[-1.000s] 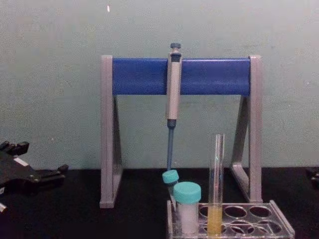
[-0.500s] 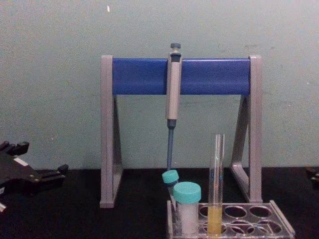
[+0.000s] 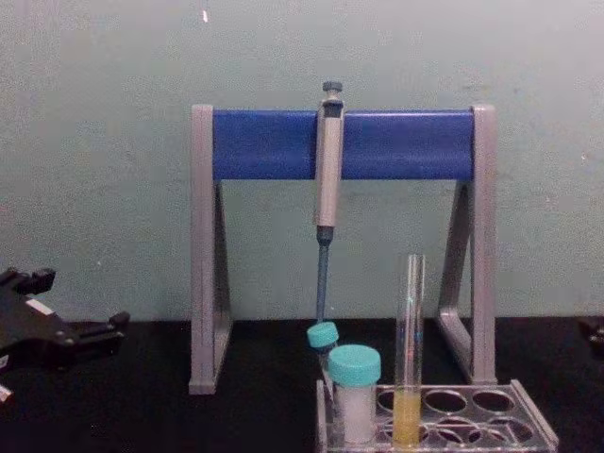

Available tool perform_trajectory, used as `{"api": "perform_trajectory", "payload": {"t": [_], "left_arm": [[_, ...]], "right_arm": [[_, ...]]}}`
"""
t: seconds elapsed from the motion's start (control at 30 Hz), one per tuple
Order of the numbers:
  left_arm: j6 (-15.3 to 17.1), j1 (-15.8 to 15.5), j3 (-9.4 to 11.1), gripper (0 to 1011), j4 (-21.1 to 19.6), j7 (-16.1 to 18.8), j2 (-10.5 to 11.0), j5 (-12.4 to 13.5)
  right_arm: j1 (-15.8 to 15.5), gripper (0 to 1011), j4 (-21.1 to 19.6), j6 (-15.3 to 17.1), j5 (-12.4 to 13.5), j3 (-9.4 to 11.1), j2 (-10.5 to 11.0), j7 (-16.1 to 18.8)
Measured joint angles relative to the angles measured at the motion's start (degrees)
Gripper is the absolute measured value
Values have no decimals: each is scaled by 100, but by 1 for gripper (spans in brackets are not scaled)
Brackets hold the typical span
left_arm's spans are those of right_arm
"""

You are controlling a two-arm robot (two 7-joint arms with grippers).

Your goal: Pick up the test tube from the test tube rack, shake it, then place it back into the test tube rack.

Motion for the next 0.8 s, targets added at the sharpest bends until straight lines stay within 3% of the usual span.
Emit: {"api": "perform_trajectory", "payload": {"t": [0.8], "left_arm": [[0, 0, 0, 1001, 0, 0, 0, 0]], "right_arm": [[0, 1000, 0, 0, 0, 0, 0, 0]]}}
